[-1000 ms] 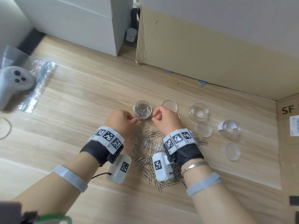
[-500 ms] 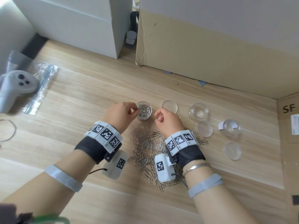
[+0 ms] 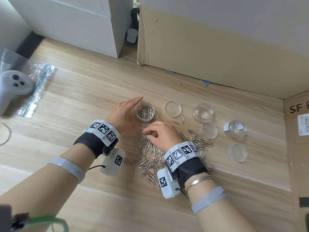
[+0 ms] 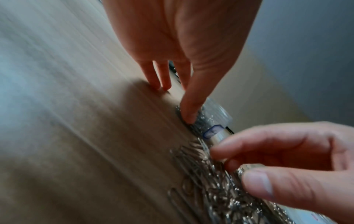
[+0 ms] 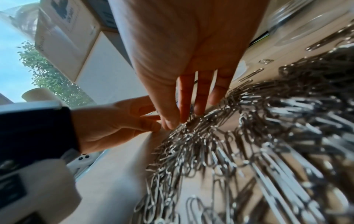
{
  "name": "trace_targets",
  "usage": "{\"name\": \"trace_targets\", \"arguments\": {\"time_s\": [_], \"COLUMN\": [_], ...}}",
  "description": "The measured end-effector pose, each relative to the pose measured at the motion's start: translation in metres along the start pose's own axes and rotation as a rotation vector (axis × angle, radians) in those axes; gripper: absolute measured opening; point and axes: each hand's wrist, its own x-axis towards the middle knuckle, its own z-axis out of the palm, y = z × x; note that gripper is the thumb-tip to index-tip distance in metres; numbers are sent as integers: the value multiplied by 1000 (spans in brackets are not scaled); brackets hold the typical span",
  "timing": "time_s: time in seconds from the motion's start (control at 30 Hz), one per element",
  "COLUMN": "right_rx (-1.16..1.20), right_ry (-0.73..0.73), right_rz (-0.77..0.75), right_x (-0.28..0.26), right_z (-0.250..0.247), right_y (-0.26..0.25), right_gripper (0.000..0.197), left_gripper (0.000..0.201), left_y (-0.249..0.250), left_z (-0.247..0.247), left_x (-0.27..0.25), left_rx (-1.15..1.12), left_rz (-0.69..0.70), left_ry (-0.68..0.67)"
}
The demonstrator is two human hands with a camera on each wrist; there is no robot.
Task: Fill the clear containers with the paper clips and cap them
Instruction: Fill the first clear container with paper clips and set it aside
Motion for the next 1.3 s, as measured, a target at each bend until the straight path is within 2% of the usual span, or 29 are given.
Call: {"name": "trace_targets", "arguments": {"time_s": [0.07,0.13,0.27,0.4,0.43,0.57,0.63,0.7,0.83,0.9,1.17,1.3], "right_rx": [-29,-54,-116,-216,-233,-316,-344,-334,-218,-210,-202,-156], "right_ry": [-14,-30,-65,-56,-29,-47,-73,-49,30,48,107,123], "right_rz": [-25,-33,13,25,30,126,151,146,83,66,61,91], "right_x": [-1,-2,-9,-20,-22,-27,-29,-31,-29,-28,-17,-11], "right_z": [3,3,-3,-12,-12,-5,2,5,5,3,-4,-8], "right_y": [-1,-1,3,4,4,7,10,10,12,12,11,14], "right_gripper": [24,24,17,8,15,83,96,89,45,32,11,12], "left_gripper": [91,86,69,67,67,67,68,69,70,70,71,70], "left_y": [0,1,2,0,-1,-9,-15,-20,-21,-20,-23,-24], "left_z": [2,4,5,5,5,8,11,13,14,14,14,14], "left_x": [2,2,-1,-5,-6,-6,-5,-4,-3,-3,-2,-2], "left_rx": [-3,-11,-19,-75,-95,-119,-134,-139,-127,-118,-112,-114], "left_rz": [15,16,11,-12,-22,1,24,46,53,46,52,57], "left_ry": [-30,4,49,13,4,-9,0,6,5,8,4,5]}}
